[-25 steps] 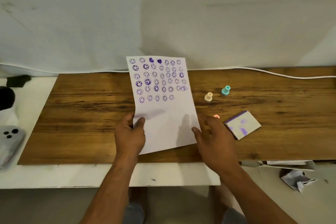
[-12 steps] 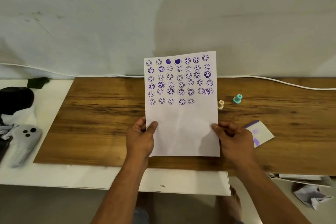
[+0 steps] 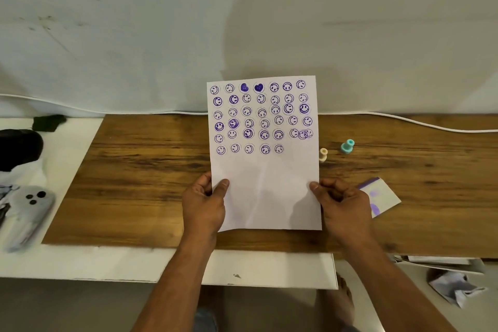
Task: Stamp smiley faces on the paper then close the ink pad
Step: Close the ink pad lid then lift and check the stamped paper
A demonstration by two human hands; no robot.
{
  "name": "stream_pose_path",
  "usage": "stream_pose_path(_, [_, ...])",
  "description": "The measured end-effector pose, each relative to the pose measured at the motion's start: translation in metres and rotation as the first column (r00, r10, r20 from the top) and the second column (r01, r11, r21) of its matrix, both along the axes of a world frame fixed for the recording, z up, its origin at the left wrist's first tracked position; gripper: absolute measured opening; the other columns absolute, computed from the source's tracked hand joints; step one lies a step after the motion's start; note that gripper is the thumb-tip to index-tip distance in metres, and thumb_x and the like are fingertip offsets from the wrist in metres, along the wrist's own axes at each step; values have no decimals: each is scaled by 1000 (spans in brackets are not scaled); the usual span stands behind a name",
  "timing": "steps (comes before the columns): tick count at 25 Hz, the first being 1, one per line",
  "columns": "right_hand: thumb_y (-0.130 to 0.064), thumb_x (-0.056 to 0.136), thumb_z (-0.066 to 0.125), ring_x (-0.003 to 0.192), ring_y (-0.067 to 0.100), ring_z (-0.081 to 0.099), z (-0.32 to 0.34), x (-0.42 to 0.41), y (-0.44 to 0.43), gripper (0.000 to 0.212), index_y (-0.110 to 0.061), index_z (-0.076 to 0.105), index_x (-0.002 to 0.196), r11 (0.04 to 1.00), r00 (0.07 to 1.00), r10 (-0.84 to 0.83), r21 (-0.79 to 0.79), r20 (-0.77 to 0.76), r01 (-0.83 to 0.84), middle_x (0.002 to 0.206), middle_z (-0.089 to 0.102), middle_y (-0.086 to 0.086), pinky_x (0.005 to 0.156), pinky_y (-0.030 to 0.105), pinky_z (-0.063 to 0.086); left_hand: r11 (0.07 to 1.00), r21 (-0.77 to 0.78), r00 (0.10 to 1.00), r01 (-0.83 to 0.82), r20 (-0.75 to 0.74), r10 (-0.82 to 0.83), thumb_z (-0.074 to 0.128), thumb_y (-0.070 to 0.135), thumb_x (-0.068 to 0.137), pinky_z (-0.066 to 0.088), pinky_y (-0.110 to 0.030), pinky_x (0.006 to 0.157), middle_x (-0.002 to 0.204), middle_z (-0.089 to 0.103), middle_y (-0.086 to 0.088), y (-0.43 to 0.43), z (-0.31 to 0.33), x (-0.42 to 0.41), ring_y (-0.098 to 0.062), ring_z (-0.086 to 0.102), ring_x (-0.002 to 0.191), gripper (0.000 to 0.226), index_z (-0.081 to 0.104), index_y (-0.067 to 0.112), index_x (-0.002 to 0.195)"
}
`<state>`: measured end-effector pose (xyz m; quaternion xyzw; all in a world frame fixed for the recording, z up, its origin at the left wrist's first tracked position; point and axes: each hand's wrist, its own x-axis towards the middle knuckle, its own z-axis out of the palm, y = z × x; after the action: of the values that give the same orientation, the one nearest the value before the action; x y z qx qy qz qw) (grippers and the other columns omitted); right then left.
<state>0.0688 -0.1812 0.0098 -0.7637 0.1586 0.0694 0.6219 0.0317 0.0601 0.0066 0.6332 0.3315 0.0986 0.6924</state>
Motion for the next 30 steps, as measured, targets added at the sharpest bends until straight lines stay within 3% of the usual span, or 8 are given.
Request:
stream_pose_path(7, [-34,89,79,87,8,69,3,-1,1,9,-39,71,89,1000,1000,7,7,4,-7,94,73,-19,53,14,53,1000,22,1000,7,11,-7,67,4,96,59,-14,64,81,80,22,-2,1,0,2,76,75,23,74,26,102])
stream_pose_path(14, [-37,88,79,89,8,70,5,-1,1,9,-37,72,95,1000,1000,-12,-12,-7,12,99,75,-15,56,17,55,999,46,1000,8,5,-9,68,5,96,59,-13,66,83,80,23,-3,2,1,2,76,78,24,73,29,100])
stream_pose_path(18, [-39,89,78,87,7,69,2,-1,1,8,-41,70,89,998,1000,2,-56,-8,-3,96,73,-19,58,21,55,986,169,1000,11,-10,-9,72,9,94,59,-11,69,91,78,20,-4,0,-1,5,75,84,26,71,35,98])
stream_pose_path(21, [-40,91,76,85,6,67,-5,-1,2,12,-44,67,85,986,999,43,-164,-2,-43,90,68,-25,59,22,50,951,303,996,70,-77,-49,74,10,92,60,-20,79,102,77,14,-6,-4,-2,-3,76,90,27,68,29,110])
stream_pose_path(24, [-40,92,75,81,1,62,-13,0,3,6,-37,71,97,950,998,61,-308,11,-55,86,61,-30,58,21,44,886,431,980,168,-173,-101,75,13,91,60,-34,87,107,77,6,-7,-8,-4,-16,75,97,31,67,24,119])
stream_pose_path(26, [-39,93,75,75,-2,58,-16,-2,4,19,-29,74,109,916,997,64,-398,42,-42,85,62,-29,58,18,41,813,530,959,242,-256,-118,76,16,90,58,-37,89,115,76,1,-7,-8,-6,-24,74,102,37,65,21,125])
stream_pose_path(28, [-41,94,72,74,1,57,-12,-4,6,25,-26,72,114,854,992,107,-518,61,-60,93,71,-17,59,18,41,716,619,931,323,-343,-124,77,18,87,56,-42,91,124,71,-5,-8,-9,-9,-30,69,108,45,62,19,130])
stream_pose_path(30, [-44,96,67,88,12,62,-6,-3,6,29,-24,69,118,730,958,239,-679,158,-71,109,74,-4,70,26,47,610,693,908,384,-404,-112,79,20,86,53,-46,94,128,61,-10,-10,-9,-11,-34,62,113,52,59,17,134])
